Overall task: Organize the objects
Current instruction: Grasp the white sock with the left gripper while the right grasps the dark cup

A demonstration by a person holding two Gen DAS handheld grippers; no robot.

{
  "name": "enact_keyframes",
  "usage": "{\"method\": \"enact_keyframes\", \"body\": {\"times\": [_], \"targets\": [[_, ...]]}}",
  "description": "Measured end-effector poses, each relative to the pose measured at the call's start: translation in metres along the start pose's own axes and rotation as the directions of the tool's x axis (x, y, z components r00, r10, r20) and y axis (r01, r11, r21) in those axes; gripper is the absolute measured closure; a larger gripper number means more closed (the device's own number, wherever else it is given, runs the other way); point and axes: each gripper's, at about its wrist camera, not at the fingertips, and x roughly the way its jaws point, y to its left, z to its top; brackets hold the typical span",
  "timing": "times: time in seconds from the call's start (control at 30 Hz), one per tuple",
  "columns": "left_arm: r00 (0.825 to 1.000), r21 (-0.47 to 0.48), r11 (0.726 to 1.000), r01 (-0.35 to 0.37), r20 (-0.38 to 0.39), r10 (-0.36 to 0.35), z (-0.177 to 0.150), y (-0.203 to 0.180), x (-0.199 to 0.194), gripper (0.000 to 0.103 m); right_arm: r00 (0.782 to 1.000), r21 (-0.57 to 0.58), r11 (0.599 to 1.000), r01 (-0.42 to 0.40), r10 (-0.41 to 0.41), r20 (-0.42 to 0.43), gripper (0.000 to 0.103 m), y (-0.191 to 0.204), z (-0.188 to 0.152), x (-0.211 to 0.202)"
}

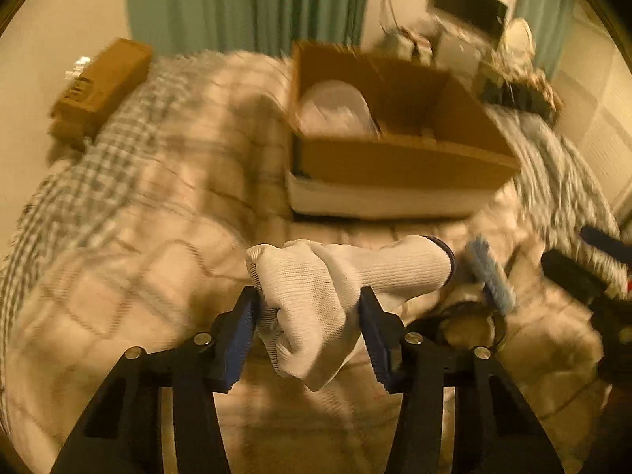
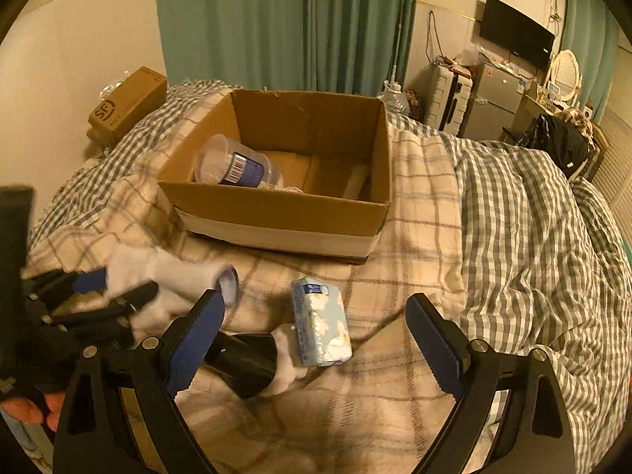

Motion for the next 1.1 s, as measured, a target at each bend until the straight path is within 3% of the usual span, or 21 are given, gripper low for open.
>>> {"method": "enact_keyframes", "body": {"times": [0.23,0.6,0.7,0.8,0.83,1.1], "targets": [[0.993,-0.023,0.996,-0.081,0.087,0.083,0.005,0.022,-0.038,0.052,0.998,-0.072,0.996,-0.049,0.046,-0.047,0.01,0.027,-0.007,0.007],[0.995,-0.022,0.996,-0.087,0.04,0.088,-0.013,0.027,-0.027,0.052,0.968,-0.177,0.974,-0.138,0.094,-0.234,0.01,0.059,-0.032,0.049],[0.996,-0.023,0.996,-0.086,0.035,0.087,-0.014,0.027,-0.027,0.052,0.956,-0.19,0.972,-0.142,0.084,-0.282,0.022,0.063,-0.039,0.063],[0.996,-0.023,0.996,-0.087,0.035,0.087,-0.016,0.027,-0.027,0.052,0.957,-0.197,0.974,-0.113,0.054,-0.285,0.039,0.063,-0.042,0.066],[0.996,-0.022,0.996,-0.086,0.035,0.087,-0.015,0.028,-0.027,0.052,0.961,-0.197,0.975,-0.1,0.043,-0.272,0.051,0.062,-0.042,0.063],[0.995,-0.023,0.996,-0.09,0.043,0.091,-0.019,0.03,-0.035,0.052,0.98,-0.198,0.977,-0.081,0.042,-0.195,0.053,0.061,-0.037,0.041]]}}
